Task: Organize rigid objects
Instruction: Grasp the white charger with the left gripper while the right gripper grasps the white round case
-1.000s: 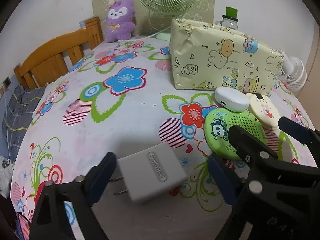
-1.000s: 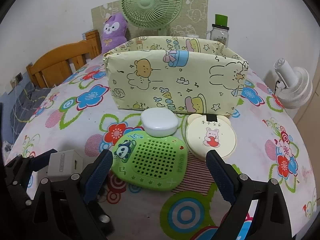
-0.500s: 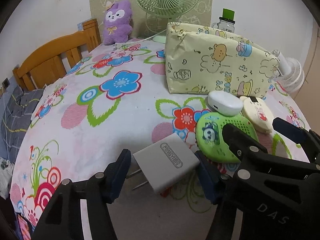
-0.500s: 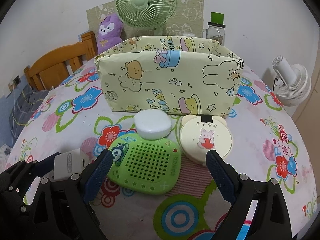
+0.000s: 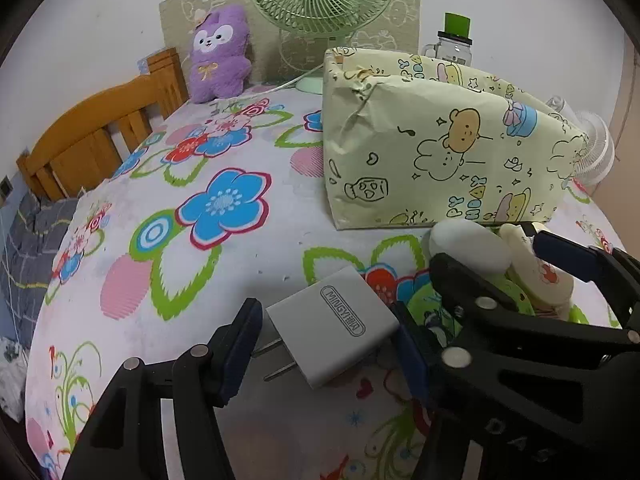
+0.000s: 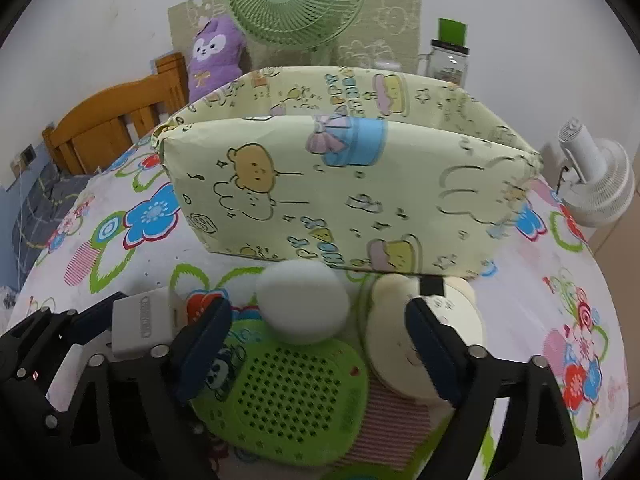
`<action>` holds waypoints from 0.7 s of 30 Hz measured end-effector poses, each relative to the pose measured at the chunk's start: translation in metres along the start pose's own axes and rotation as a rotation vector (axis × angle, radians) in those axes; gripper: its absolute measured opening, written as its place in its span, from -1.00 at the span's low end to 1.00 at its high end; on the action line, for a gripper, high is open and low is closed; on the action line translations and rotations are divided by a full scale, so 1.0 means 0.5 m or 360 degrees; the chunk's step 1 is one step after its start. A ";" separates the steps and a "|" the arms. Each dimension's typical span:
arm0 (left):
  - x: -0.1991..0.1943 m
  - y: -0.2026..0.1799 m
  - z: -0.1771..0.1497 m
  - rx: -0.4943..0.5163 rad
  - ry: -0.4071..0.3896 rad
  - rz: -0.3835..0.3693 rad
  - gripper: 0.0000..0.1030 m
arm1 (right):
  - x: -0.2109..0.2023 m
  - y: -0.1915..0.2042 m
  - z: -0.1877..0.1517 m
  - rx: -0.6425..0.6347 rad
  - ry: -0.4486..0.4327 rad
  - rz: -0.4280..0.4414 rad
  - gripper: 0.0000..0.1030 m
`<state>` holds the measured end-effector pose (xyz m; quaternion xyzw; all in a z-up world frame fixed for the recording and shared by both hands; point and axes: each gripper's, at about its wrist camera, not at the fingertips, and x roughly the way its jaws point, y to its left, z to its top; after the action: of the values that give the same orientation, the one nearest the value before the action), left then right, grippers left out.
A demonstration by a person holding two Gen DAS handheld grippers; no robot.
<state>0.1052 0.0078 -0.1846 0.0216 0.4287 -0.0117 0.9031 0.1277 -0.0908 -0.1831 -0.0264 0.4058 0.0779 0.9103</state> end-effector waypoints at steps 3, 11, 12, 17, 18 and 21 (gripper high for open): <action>0.007 0.000 0.008 0.0010 0.0002 -0.0023 0.29 | 0.012 0.004 0.008 0.0008 0.0008 0.0030 0.59; 0.016 0.000 0.019 0.0016 0.0015 -0.0051 0.30 | 0.048 0.006 0.018 0.0065 0.0093 0.0097 0.29; 0.015 -0.001 0.018 0.0018 0.0014 -0.0049 0.29 | 0.048 0.009 0.018 0.0058 0.0094 0.0091 0.25; 0.013 -0.008 0.017 0.0045 0.0007 -0.0033 0.29 | 0.043 0.012 0.016 0.0054 0.0095 0.0047 0.05; 0.011 -0.011 0.016 0.0053 0.0006 -0.0031 0.29 | 0.041 0.011 0.015 0.0054 0.0092 0.0038 0.05; 0.006 -0.017 0.013 0.0056 0.0013 -0.0044 0.29 | 0.029 0.010 0.011 0.0039 0.0077 0.0009 0.05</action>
<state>0.1118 -0.0008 -0.1828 0.0316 0.4324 -0.0317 0.9006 0.1404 -0.0837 -0.1901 -0.0162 0.4288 0.0747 0.9002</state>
